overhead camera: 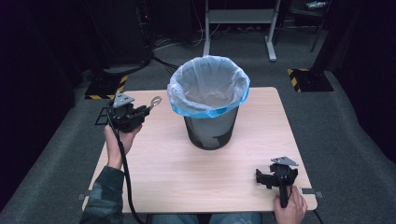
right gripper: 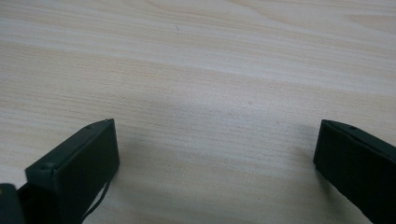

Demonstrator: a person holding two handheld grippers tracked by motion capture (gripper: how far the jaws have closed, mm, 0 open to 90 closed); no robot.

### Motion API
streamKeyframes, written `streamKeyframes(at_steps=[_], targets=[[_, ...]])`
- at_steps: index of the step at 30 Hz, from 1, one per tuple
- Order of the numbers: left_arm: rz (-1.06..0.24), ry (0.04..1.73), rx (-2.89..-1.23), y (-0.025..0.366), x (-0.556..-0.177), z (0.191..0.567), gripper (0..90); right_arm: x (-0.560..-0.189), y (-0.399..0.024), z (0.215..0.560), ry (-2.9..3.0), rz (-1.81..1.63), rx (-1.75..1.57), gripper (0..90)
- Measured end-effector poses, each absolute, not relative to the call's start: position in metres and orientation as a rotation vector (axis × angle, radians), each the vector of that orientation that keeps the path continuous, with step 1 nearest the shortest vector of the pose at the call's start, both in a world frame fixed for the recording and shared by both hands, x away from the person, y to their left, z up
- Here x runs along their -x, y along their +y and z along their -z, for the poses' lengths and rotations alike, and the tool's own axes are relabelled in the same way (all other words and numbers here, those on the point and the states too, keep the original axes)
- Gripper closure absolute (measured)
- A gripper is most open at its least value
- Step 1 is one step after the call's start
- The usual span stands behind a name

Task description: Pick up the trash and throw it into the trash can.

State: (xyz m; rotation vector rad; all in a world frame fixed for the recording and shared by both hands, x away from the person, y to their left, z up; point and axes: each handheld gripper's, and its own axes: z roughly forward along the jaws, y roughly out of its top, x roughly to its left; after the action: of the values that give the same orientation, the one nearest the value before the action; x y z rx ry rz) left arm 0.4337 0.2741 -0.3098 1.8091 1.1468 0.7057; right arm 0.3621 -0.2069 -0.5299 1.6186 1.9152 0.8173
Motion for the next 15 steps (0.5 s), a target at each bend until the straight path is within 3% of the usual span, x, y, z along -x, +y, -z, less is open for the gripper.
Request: streamKeyframes(at_steps=[15], targets=[[-0.74, 1.135, -1.816, 0.267, -0.454, 0.279, 79.1, -0.362, -0.207, 0.53, 1.916, -0.817, -1.618, 0.0]])
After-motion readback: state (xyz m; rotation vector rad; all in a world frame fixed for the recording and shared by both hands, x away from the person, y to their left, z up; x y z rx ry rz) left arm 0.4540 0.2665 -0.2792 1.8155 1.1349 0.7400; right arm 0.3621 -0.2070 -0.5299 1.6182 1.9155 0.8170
